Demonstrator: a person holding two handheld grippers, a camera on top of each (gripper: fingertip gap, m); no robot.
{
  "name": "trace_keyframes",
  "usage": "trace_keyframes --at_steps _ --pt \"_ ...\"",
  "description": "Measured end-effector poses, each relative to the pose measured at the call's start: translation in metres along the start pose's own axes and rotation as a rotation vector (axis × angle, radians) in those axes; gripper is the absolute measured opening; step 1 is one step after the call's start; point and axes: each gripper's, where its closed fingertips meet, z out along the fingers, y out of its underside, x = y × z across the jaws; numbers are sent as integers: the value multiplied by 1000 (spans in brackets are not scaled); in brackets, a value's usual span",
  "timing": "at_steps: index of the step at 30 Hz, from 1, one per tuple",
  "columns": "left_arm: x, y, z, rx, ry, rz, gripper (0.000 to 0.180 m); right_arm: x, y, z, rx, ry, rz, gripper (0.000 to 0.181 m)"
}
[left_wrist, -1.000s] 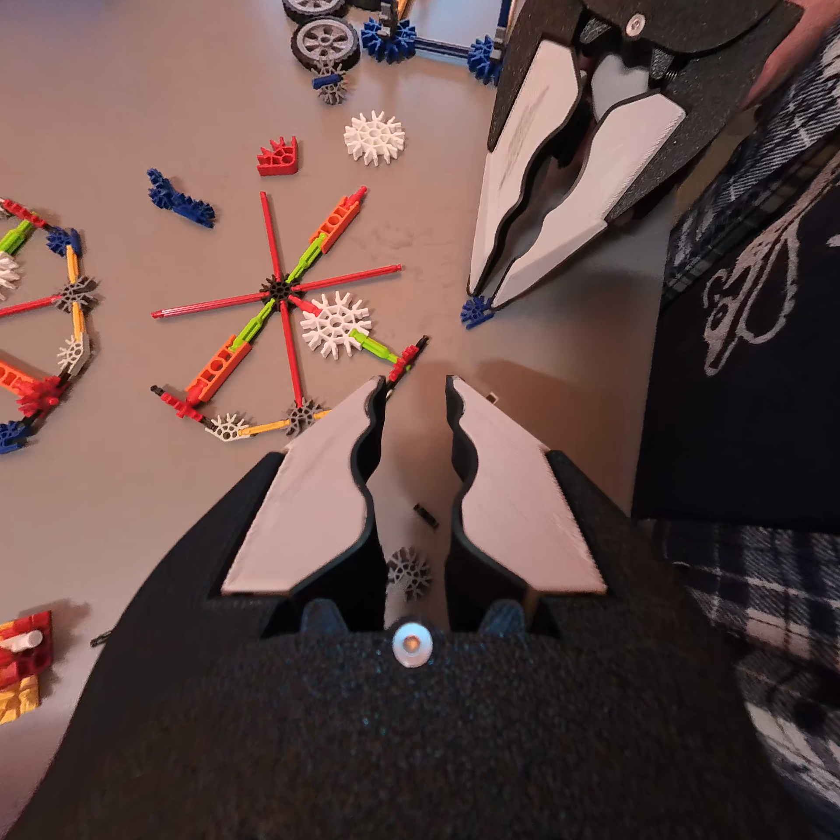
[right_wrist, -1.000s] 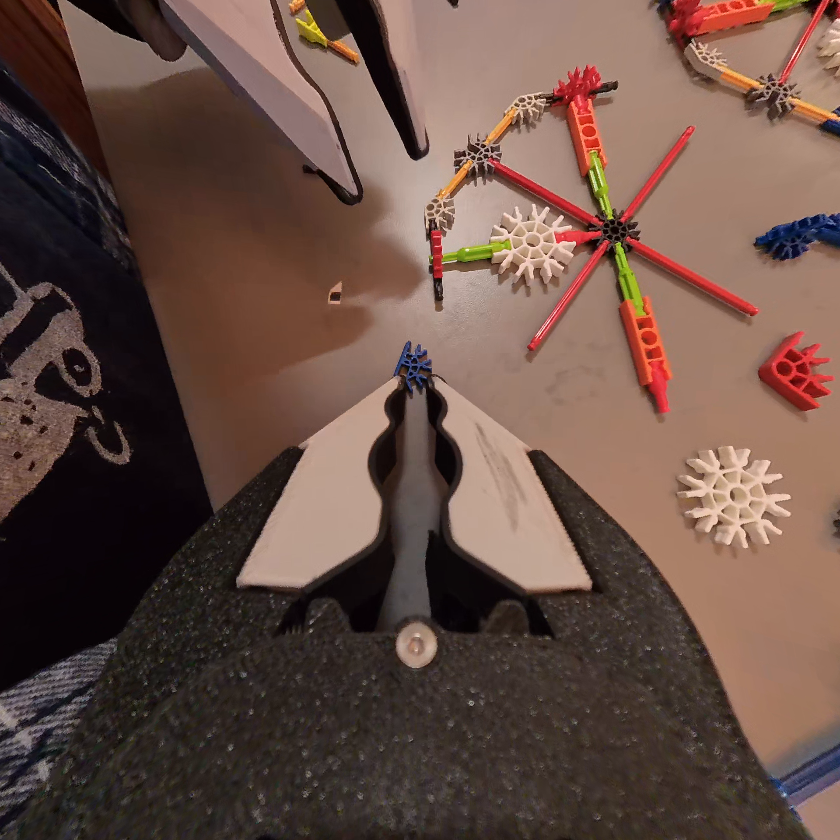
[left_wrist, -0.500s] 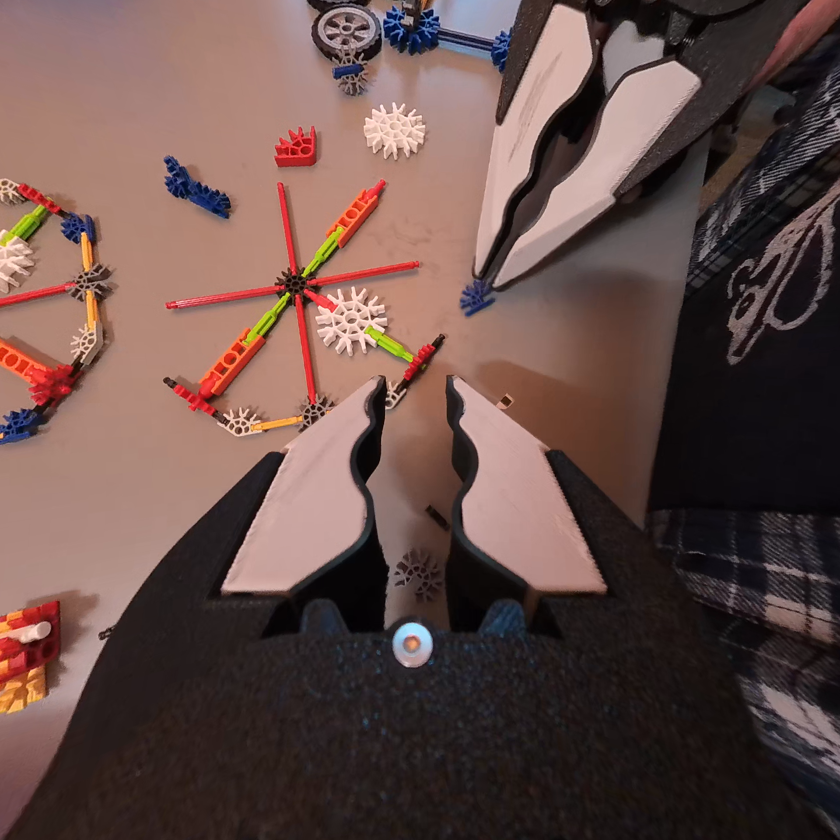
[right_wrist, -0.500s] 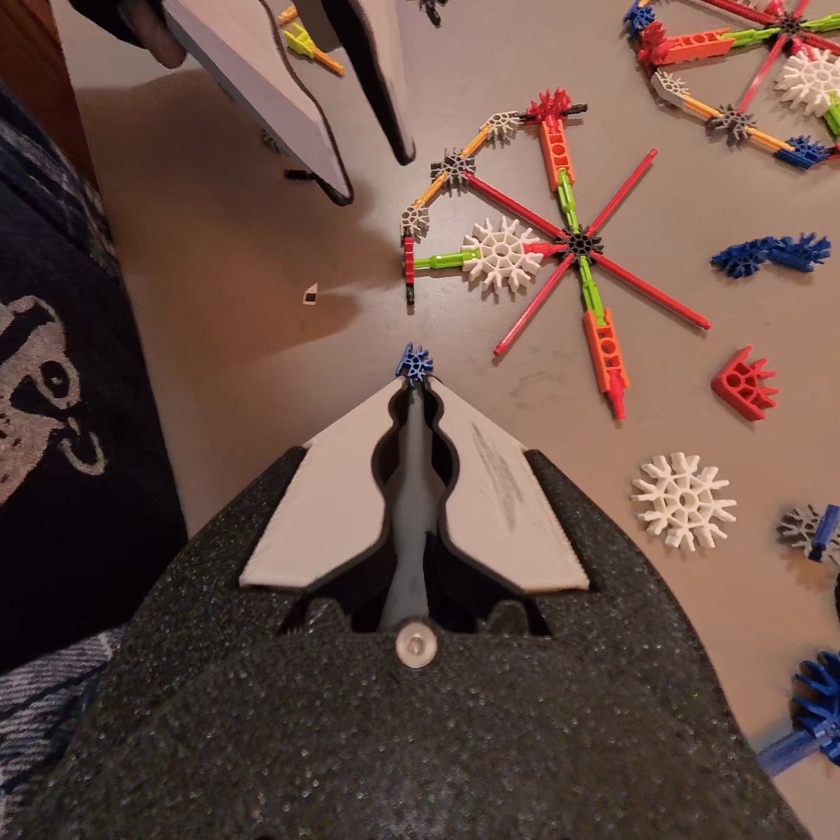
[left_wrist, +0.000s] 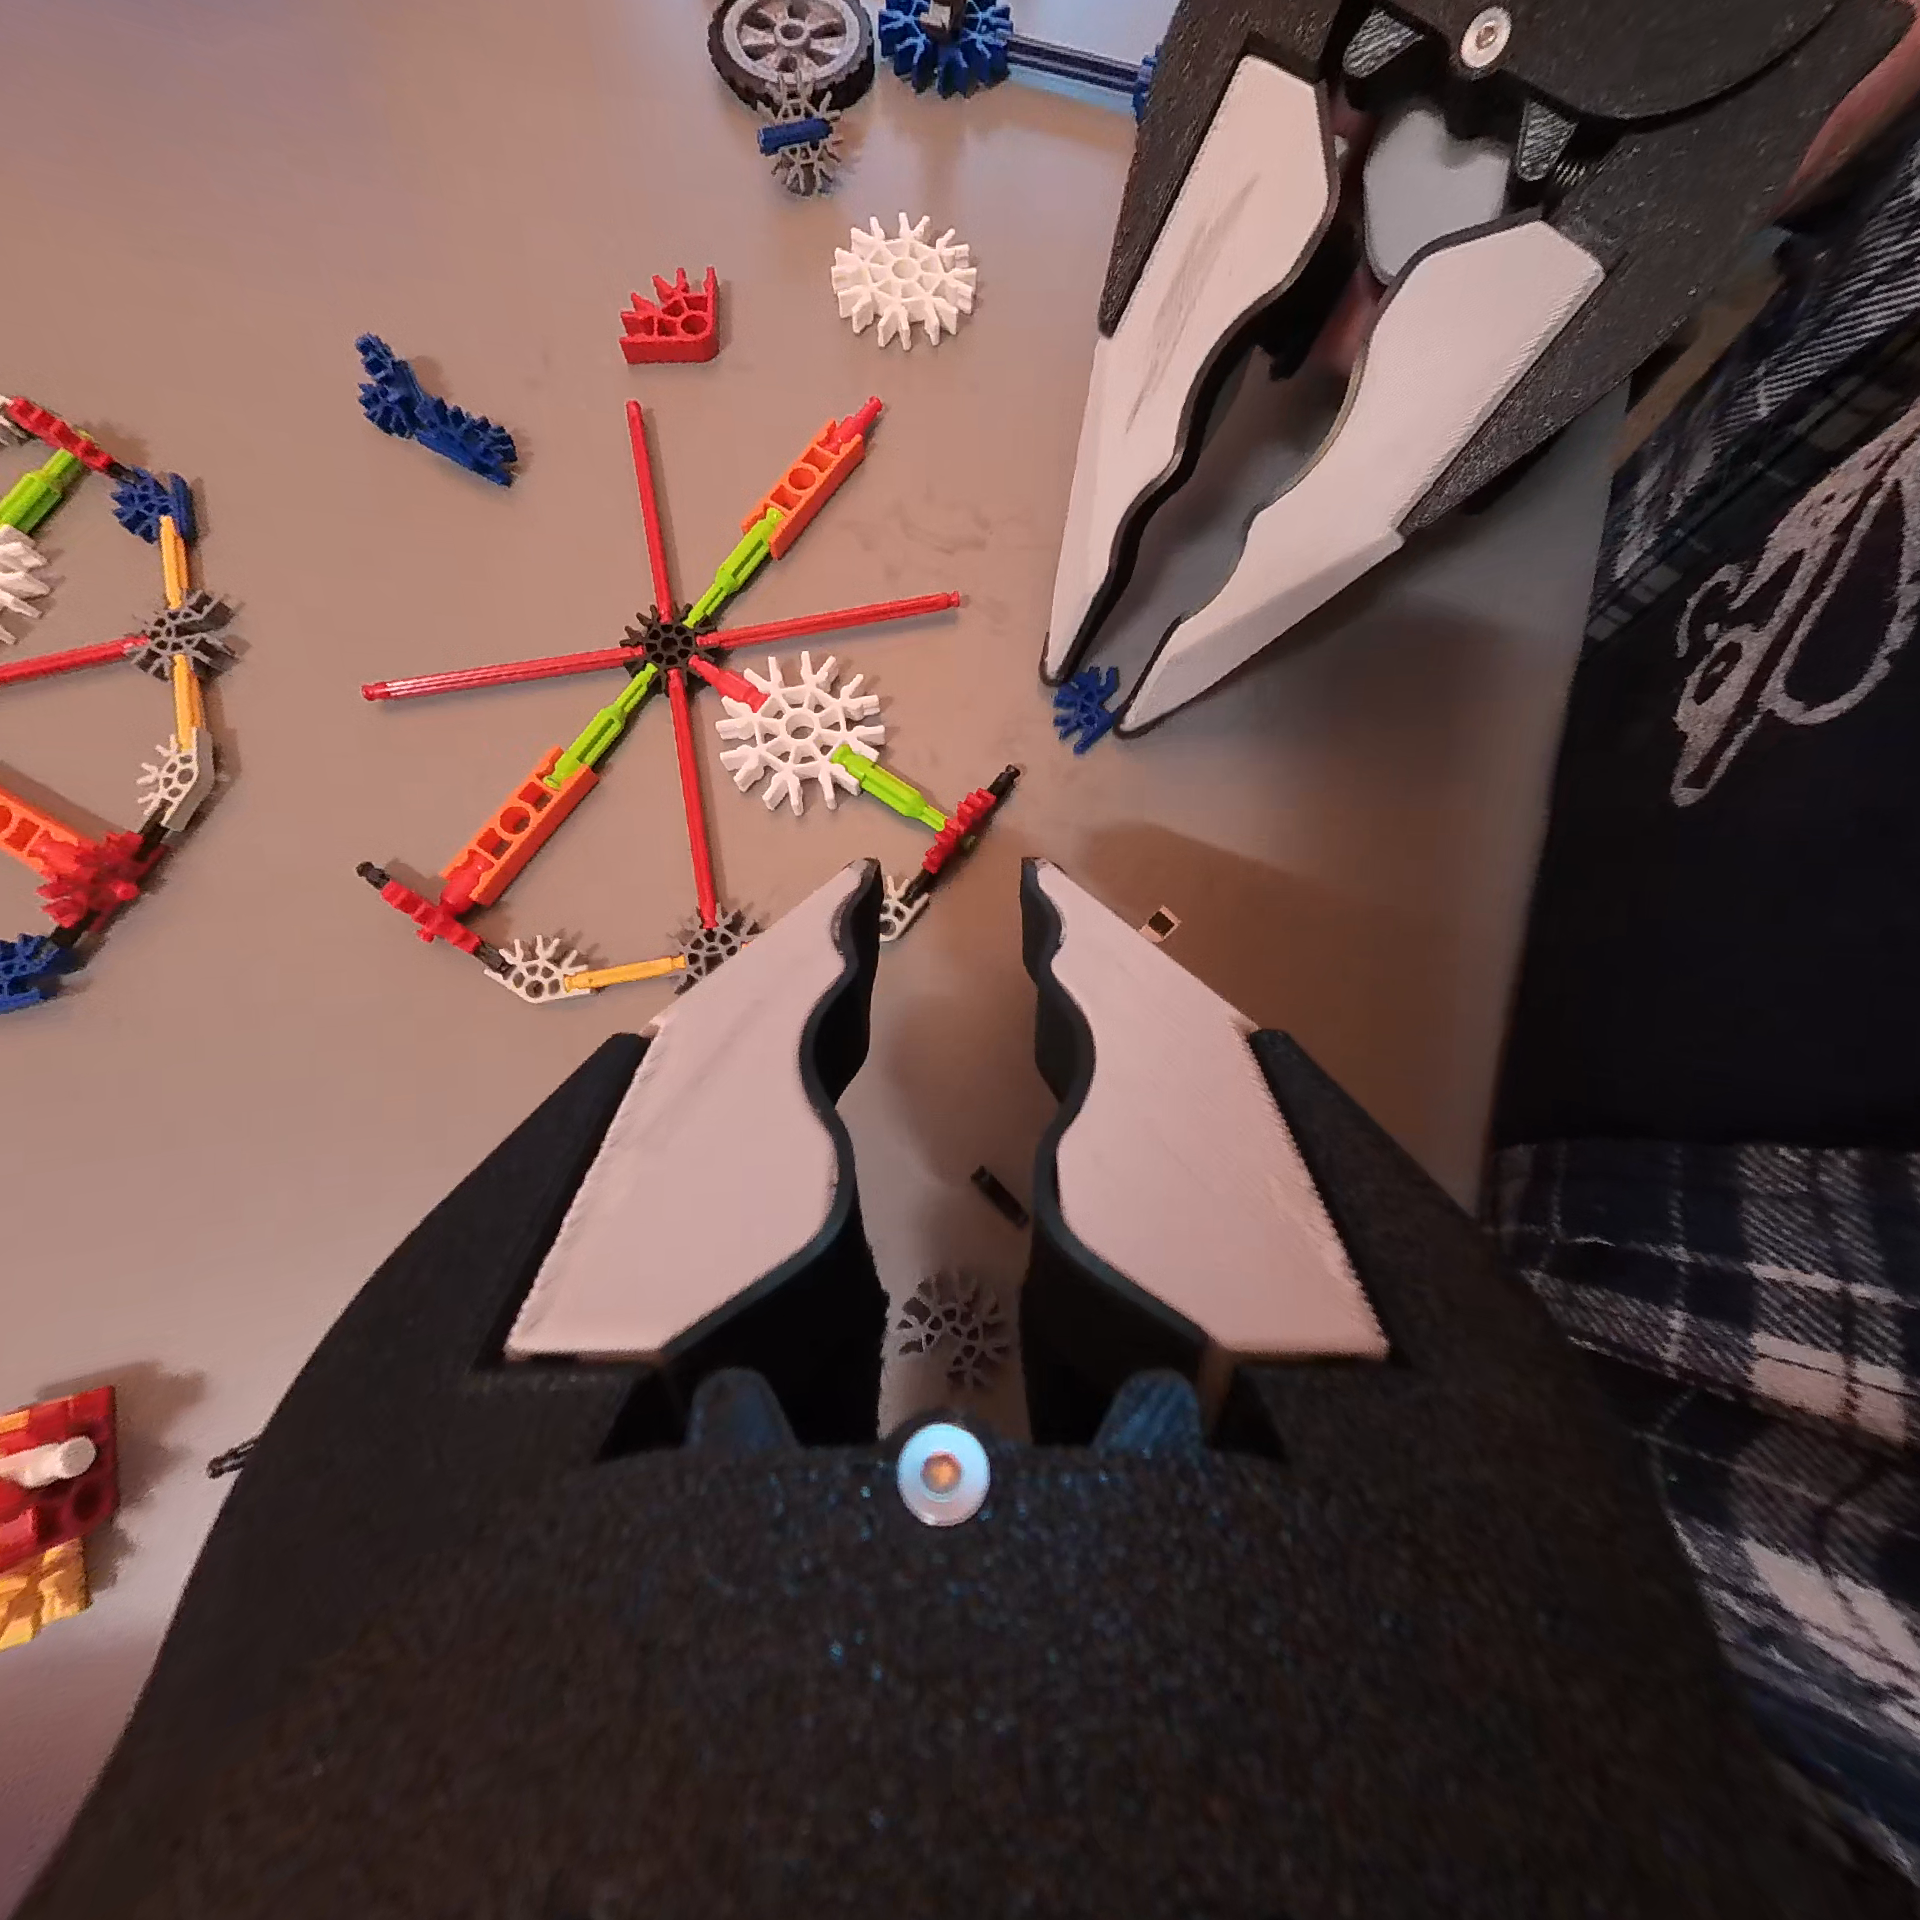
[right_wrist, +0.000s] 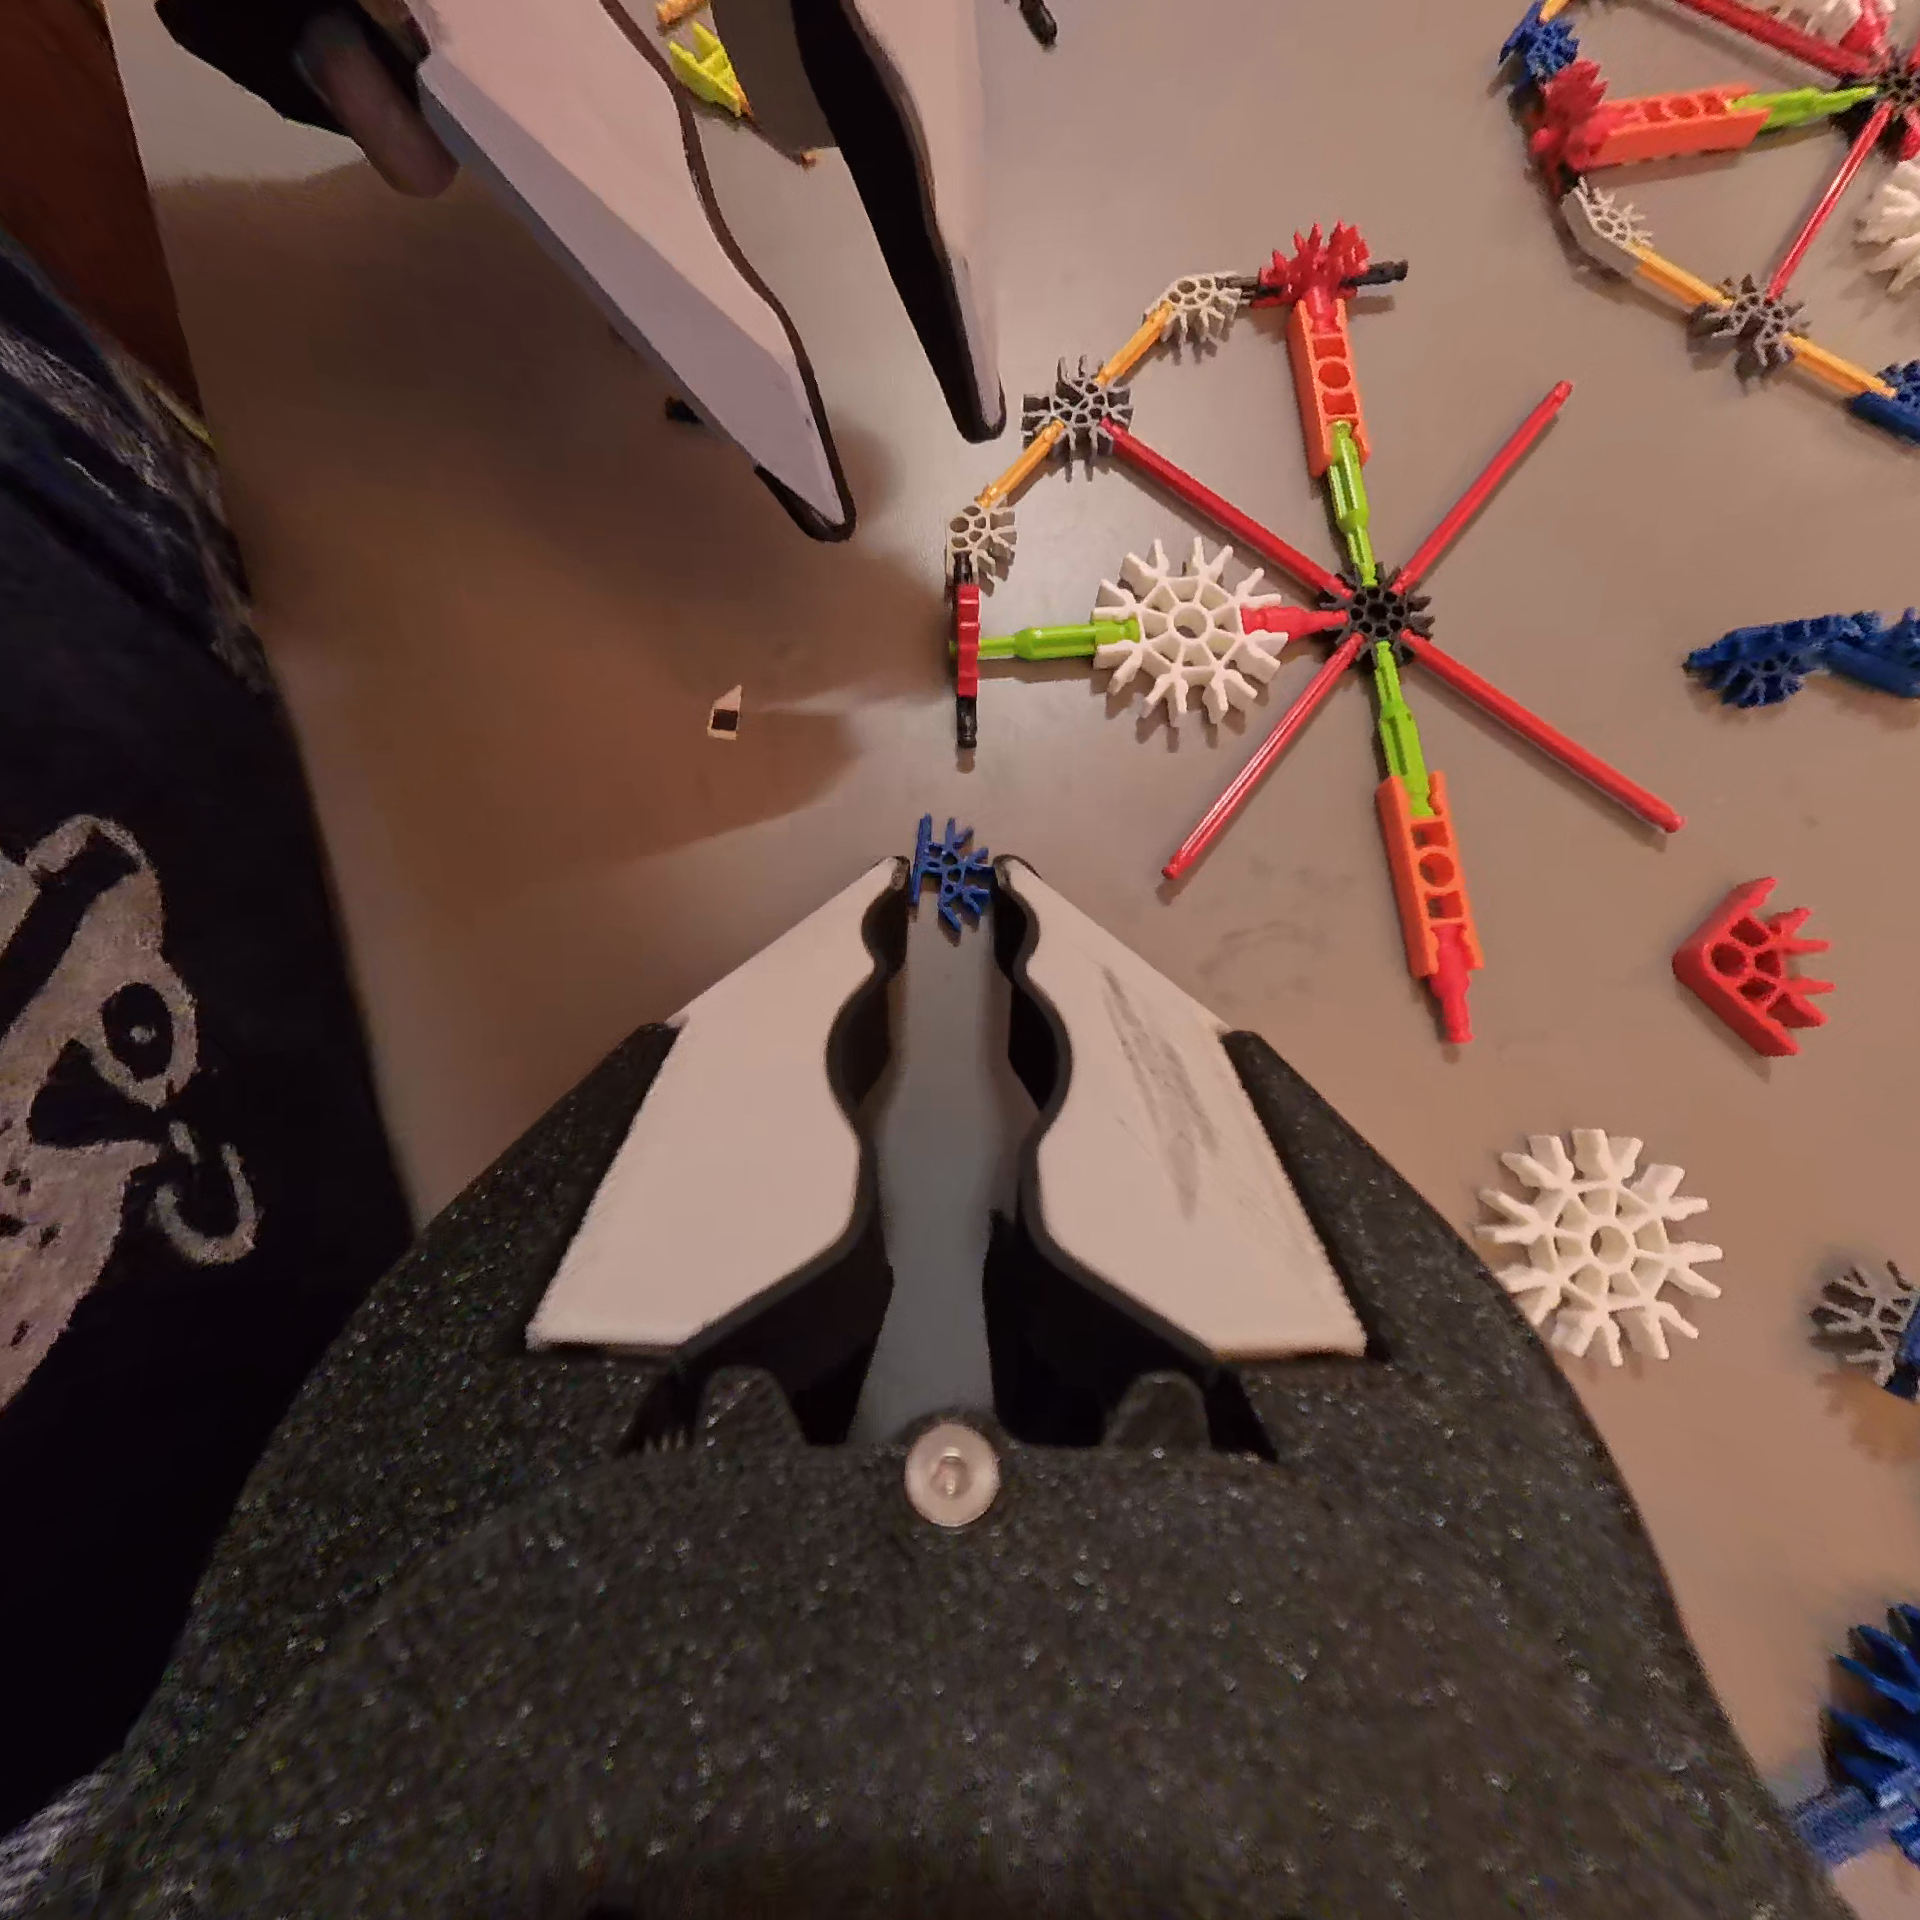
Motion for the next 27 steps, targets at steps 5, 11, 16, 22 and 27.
trace_keyframes --at_steps 5,11,16,22,27 --pt "0 -2 -1 6 -3 -1 24 3 -5 1 22 -13 -4 14" --pt "2 -2 4 3 2 3 24 5 -15 6 42 -24 -28 14" --pt "3 -1 6 3 5 5 24 5 -17 9 38 -36 -43 14" --pt "3 -1 10 -2 11 13 23 6 -16 12 22 -54 -55 14" --pt "2 2 10 -10 15 9 23 5 -17 13 14 -57 -71 14"
